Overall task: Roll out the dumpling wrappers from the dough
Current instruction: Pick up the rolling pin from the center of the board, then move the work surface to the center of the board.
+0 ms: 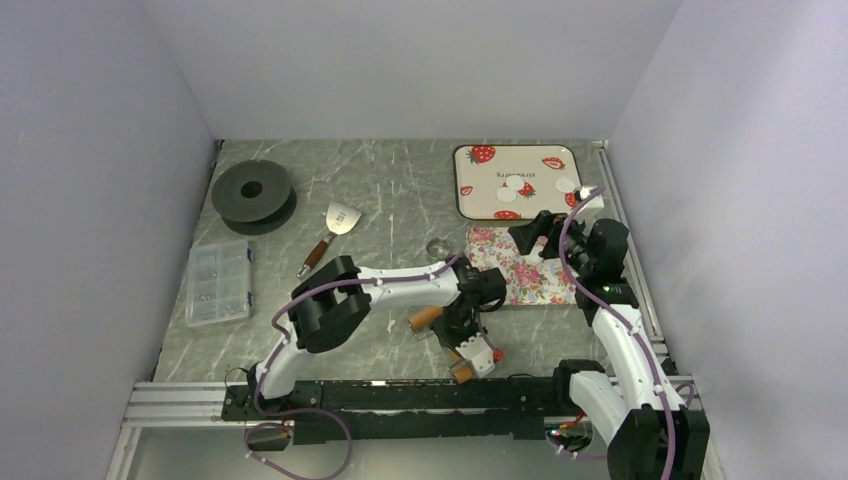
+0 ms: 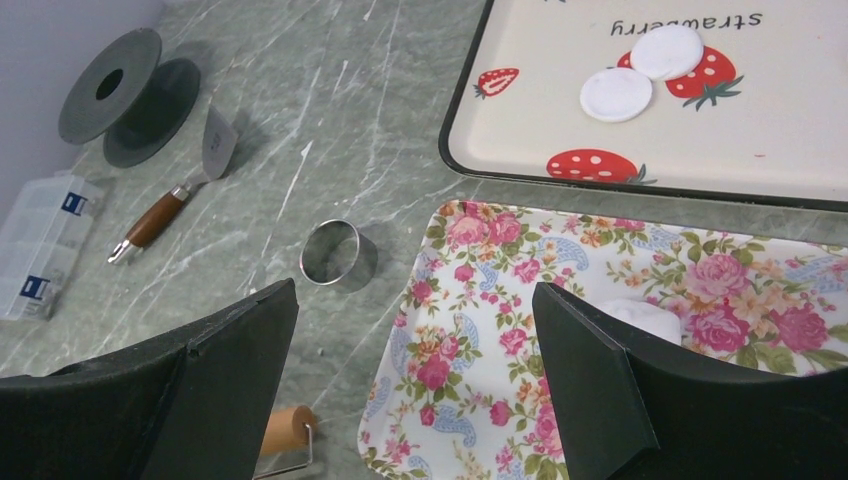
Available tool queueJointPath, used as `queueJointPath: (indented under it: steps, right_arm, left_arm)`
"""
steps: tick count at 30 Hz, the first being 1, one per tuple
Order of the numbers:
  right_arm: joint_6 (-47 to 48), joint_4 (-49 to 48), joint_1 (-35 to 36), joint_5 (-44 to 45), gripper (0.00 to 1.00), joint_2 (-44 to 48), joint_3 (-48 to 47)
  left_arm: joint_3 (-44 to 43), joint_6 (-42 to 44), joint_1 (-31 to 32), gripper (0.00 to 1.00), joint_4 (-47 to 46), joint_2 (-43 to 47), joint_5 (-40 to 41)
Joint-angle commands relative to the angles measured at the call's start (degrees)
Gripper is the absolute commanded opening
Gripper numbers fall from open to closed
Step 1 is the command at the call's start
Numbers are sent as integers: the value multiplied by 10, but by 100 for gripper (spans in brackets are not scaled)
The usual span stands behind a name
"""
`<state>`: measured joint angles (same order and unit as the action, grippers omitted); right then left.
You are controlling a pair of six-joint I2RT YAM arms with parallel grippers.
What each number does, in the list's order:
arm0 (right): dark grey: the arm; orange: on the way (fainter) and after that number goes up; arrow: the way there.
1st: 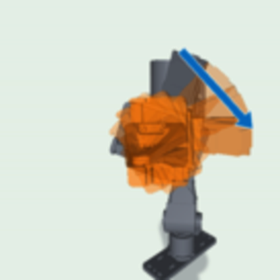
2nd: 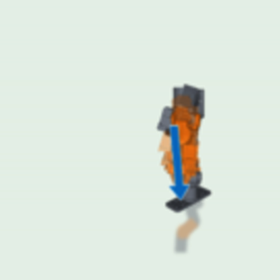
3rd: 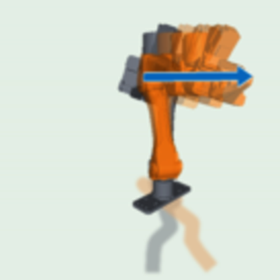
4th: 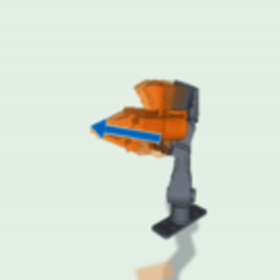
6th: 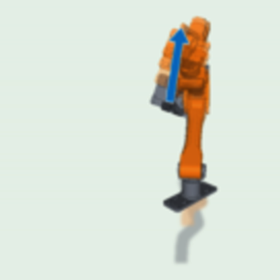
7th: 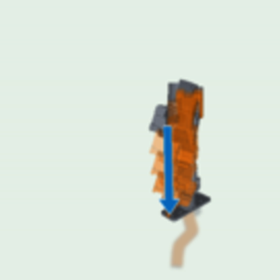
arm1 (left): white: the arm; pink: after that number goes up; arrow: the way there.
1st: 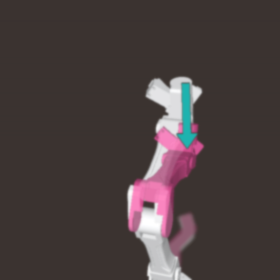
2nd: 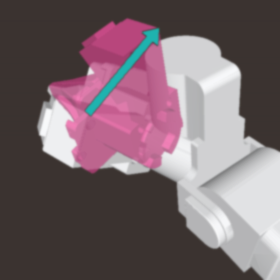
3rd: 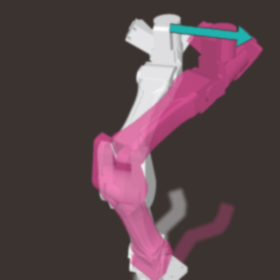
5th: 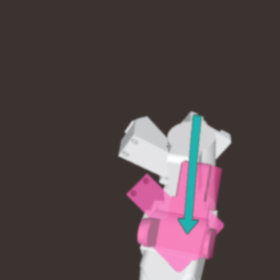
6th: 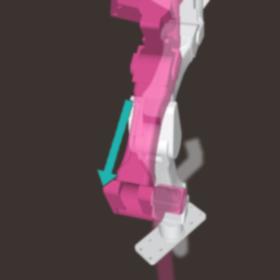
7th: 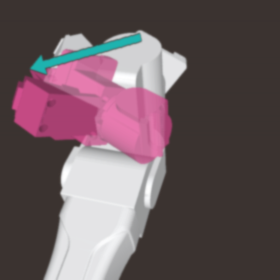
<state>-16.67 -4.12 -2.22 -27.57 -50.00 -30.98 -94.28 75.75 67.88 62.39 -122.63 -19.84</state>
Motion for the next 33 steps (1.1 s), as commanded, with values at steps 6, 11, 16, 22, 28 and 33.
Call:
queueJointPath:
  steps: [6, 11, 16, 22, 28, 33]
  right_arm:
    - [-1, 25, -1, 0, 92, -6, -34]
    - [-45, 109, -1, 12, 91, -33, -94]
    - [-161, 126, 7, -97, 86, -59, -135]
    - [-231, 96, 115, -81, 96, -65, -137]
    - [-255, 78, 143, -95, 95, -128, -175]
    - [-249, 104, 144, -97, 89, -172, -191]
  left_arm:
    - [13, -105, -51, 0, -64, 38, 30]
    - [-19, -242, -167, 0, -95, 123, -112]
    - [-1, -377, -240, 0, -181, 185, -123]
    - [8, -404, -248, 0, -209, 207, -75]
    - [4, -403, -249, 0, -212, 206, -84]
    - [-2, -408, -249, 0, -219, 202, -81]
